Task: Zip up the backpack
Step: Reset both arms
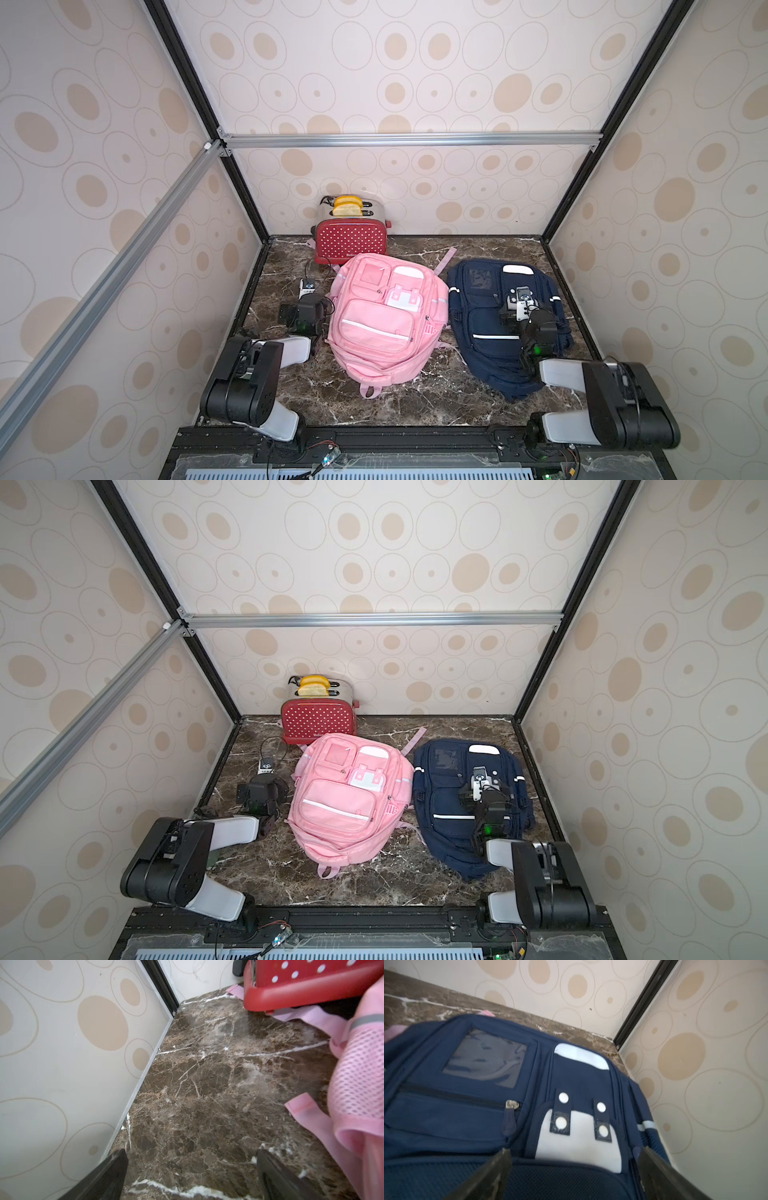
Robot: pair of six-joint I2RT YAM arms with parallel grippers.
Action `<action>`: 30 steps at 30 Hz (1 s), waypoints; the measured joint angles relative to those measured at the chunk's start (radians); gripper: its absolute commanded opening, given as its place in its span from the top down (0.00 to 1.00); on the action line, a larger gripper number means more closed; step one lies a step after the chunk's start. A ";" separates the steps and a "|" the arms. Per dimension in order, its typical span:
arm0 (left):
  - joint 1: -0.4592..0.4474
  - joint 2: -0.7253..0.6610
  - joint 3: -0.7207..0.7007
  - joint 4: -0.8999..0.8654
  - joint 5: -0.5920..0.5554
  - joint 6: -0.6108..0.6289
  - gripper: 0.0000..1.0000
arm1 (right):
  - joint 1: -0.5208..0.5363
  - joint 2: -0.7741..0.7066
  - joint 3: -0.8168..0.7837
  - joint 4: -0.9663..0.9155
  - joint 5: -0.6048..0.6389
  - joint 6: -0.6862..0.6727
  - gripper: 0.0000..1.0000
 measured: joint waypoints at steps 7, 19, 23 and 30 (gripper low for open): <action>0.014 -0.016 -0.078 0.159 0.034 -0.015 0.01 | -0.005 0.073 0.076 0.002 -0.043 0.006 0.00; 0.091 0.027 -0.102 0.266 0.142 -0.067 0.01 | -0.031 0.072 0.137 -0.126 -0.053 0.037 0.00; 0.091 0.027 -0.102 0.266 0.148 -0.074 0.01 | -0.058 0.072 0.155 -0.146 -0.069 0.053 0.00; 0.091 0.027 -0.102 0.266 0.154 -0.078 0.01 | -0.062 0.072 0.156 -0.165 -0.075 0.060 0.00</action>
